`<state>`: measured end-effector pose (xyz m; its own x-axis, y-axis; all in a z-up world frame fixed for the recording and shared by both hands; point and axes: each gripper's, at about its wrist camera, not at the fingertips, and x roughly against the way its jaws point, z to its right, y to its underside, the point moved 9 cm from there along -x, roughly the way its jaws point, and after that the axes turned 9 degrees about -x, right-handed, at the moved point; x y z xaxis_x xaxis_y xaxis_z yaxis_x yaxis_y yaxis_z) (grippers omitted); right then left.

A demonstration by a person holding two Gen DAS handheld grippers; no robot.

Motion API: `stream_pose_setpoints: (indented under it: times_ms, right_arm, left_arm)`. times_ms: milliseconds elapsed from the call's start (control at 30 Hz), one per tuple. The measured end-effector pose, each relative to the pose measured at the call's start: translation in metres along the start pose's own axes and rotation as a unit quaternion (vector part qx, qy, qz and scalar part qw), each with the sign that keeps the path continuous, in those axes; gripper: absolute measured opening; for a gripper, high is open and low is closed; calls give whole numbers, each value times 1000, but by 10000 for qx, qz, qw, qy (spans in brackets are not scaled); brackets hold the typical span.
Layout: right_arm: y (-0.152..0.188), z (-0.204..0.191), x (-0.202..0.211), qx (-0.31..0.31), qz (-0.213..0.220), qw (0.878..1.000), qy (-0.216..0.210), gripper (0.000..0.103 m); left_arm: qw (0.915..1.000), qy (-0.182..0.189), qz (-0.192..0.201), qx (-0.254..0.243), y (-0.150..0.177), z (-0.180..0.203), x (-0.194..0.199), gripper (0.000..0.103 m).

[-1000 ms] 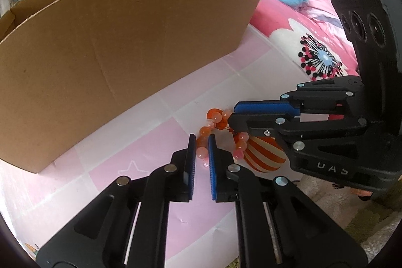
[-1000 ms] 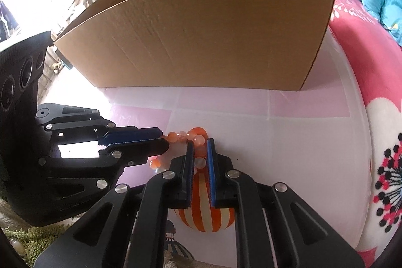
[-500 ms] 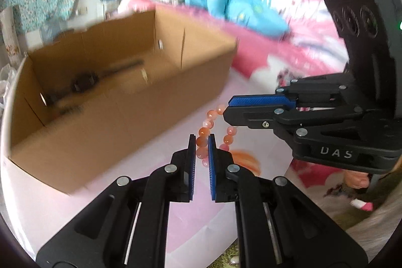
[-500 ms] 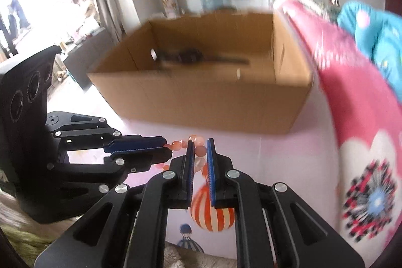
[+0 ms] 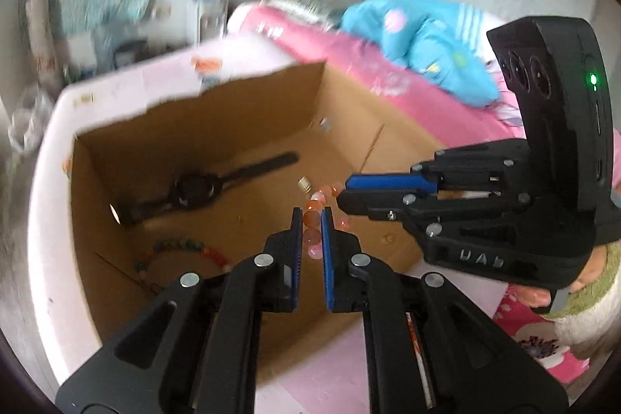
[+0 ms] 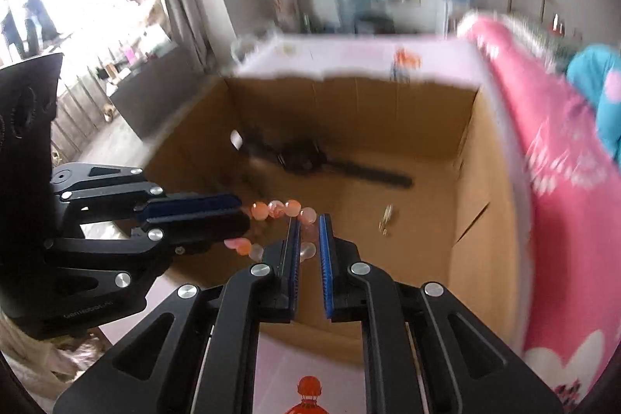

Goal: Organize jewelry

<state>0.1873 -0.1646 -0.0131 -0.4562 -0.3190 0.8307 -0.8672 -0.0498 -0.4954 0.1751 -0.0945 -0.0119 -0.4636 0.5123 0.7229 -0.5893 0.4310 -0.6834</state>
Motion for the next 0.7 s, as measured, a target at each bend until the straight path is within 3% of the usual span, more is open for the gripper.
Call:
stream_pose_setpoints:
  times_ms: [200, 367, 500, 633, 700]
  right_arm:
    - [6, 11, -23, -171, -351, 9991, 177, 11]
    - [8, 17, -22, -297, -303, 9989, 173, 12]
    - [7, 24, -10, -444, -160, 9987, 169, 13]
    - [3, 28, 22, -627, 297, 9976, -9, 39]
    - [3, 33, 39, -718, 543, 9959, 20, 43]
  left_arm:
    - [9989, 88, -400, 233, 12, -9, -27, 9]
    - [9983, 71, -412, 412, 16, -15, -32, 10]
    - [9986, 60, -217, 470, 12, -17, -23, 22]
    - [9989, -118, 147, 421, 5, -17, 3, 39]
    - [9982, -271, 299, 444, 3, -20, 20, 46]
